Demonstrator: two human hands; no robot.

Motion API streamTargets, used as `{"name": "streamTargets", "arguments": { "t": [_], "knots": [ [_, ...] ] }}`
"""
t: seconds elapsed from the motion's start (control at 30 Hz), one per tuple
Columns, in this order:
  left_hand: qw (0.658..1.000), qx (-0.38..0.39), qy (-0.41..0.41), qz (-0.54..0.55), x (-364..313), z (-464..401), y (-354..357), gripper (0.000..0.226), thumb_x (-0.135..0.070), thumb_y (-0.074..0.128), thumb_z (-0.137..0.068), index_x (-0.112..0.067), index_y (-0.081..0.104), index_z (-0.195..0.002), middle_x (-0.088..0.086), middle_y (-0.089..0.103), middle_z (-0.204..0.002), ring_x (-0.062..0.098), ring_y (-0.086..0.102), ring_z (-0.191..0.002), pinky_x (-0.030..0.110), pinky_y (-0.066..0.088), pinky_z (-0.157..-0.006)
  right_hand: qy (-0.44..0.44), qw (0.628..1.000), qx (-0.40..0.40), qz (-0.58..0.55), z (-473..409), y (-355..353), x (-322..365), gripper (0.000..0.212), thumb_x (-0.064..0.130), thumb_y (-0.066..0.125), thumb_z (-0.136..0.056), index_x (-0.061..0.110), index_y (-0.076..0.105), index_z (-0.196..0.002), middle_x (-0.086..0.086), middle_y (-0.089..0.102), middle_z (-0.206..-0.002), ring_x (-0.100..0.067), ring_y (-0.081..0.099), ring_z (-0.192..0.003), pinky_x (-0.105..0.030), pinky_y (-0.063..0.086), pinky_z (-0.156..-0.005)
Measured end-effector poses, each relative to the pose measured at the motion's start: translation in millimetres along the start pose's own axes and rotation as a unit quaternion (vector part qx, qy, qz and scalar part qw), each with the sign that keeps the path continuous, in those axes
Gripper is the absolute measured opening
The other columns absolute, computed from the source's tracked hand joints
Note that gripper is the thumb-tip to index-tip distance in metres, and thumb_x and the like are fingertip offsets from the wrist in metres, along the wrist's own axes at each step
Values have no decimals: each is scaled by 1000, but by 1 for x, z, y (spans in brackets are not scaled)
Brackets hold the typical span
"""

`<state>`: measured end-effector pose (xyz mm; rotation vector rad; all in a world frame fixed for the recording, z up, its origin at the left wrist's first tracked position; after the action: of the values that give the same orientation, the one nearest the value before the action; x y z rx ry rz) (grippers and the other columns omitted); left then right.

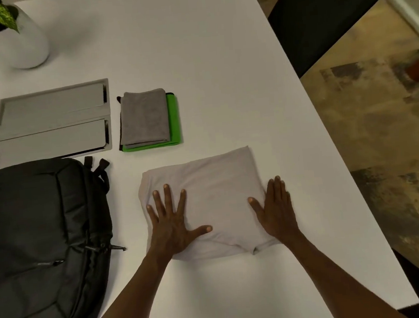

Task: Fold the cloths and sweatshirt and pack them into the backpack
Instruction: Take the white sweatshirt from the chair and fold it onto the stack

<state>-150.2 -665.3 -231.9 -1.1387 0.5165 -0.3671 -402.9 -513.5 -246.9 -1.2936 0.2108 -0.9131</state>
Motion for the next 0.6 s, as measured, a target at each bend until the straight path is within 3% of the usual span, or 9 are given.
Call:
{"name": "streamTargets", "arguments": {
  "t": [0.13,0.23,0.37,0.43,0.5,0.6],
  "knots": [
    [1000,1,-12,-11,0,8,3,128,-102,28,-58,-25,-2,-156,14,-24,-159,41,-24,-144,71,2,-112,-48,999,10,-21,44,11,-7,102,75,28,-88,2,4,-154,-14,3,-163,-26,2,-151,-41,13,-123],
    [999,9,-38,0,3,21,9,122,-99,26,-63,-22,6,-156,16,-14,-161,43,-13,-147,77,12,-103,-36,999,15,-33,62,9,-11,102,76,31,-86,4,4,-155,-12,5,-163,-23,4,-151,-38,14,-122],
    [993,-5,-96,64,11,43,12,107,-92,24,-71,-29,6,-156,15,-15,-161,37,-12,-148,75,20,-102,40,986,1,-161,57,-3,-6,96,53,67,-83,6,20,-153,-12,37,-150,-28,38,-136,-39,35,-111],
    [983,-35,-137,119,17,53,5,91,-84,31,-78,-37,12,-154,10,-12,-162,38,-6,-148,72,26,-102,153,941,46,-299,46,-7,-10,95,37,79,-78,10,24,-151,-14,47,-143,-29,49,-127,-38,42,-104],
    [963,-78,-180,186,26,59,-4,75,-71,45,-85,-38,27,-150,19,5,-159,42,12,-144,67,36,-99,237,867,106,-424,38,-14,-11,97,30,88,-63,8,38,-144,-13,56,-134,-31,57,-117,-38,49,-95],
    [937,-107,-189,274,39,58,-11,65,-47,64,-86,-24,44,-143,33,47,-129,44,44,-125,55,40,-102,242,805,203,-502,40,-30,7,80,21,83,-47,-2,63,-121,-16,72,-107,-34,68,-96,-35,57,-74]
  ]
}}
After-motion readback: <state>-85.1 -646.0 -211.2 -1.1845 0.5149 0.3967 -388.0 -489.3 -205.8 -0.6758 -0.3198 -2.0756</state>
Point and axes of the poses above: each hand's wrist, its own z-axis away from the middle knuckle, its own y-axis out of the palm, x = y × z, the point moved 6 cm from there along -z, towards the middle knuckle
